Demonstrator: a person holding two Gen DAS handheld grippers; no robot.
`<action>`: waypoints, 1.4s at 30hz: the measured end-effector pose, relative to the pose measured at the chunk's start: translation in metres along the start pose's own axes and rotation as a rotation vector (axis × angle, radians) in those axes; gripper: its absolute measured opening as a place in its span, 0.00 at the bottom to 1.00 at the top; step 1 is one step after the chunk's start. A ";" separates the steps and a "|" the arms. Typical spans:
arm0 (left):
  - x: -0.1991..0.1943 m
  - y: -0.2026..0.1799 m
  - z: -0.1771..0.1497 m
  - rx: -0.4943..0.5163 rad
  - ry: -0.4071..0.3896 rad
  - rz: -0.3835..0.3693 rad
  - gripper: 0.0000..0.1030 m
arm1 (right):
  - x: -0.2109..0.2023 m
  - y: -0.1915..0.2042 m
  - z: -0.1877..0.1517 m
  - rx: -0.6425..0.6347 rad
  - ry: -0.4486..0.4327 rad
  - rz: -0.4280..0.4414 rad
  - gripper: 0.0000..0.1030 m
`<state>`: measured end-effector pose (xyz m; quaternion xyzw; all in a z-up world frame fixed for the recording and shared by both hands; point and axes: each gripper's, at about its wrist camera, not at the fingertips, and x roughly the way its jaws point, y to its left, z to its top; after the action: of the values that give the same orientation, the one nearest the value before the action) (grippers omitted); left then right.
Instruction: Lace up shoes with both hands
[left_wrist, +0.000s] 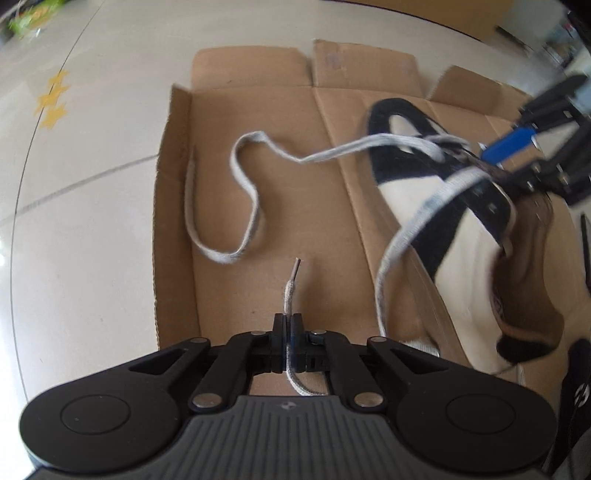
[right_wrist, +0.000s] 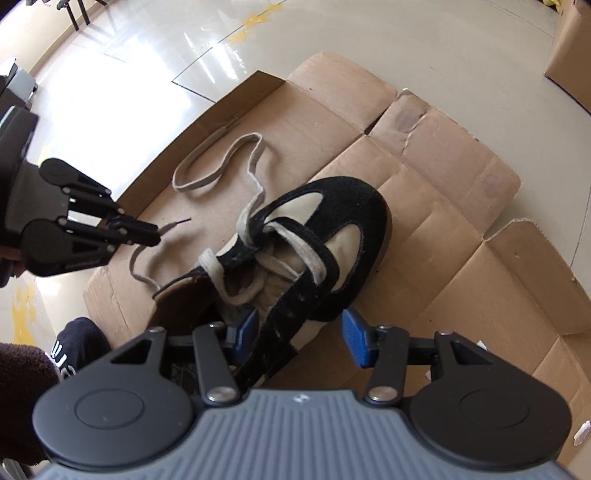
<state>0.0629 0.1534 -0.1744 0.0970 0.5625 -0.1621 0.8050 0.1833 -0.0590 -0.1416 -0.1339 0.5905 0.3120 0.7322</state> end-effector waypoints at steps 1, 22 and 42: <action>0.002 -0.003 0.002 0.034 0.007 0.011 0.01 | -0.001 0.000 -0.001 0.006 0.001 0.002 0.51; -0.061 -0.042 0.060 0.571 0.060 0.128 0.00 | -0.037 -0.018 -0.024 0.268 -0.219 0.086 0.54; -0.265 -0.090 0.137 1.135 0.147 0.493 0.00 | -0.092 0.020 -0.029 0.065 -0.378 -0.066 0.66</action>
<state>0.0658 0.0643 0.1236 0.6477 0.4035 -0.2379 0.6009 0.1382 -0.0874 -0.0583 -0.0684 0.4474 0.2882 0.8438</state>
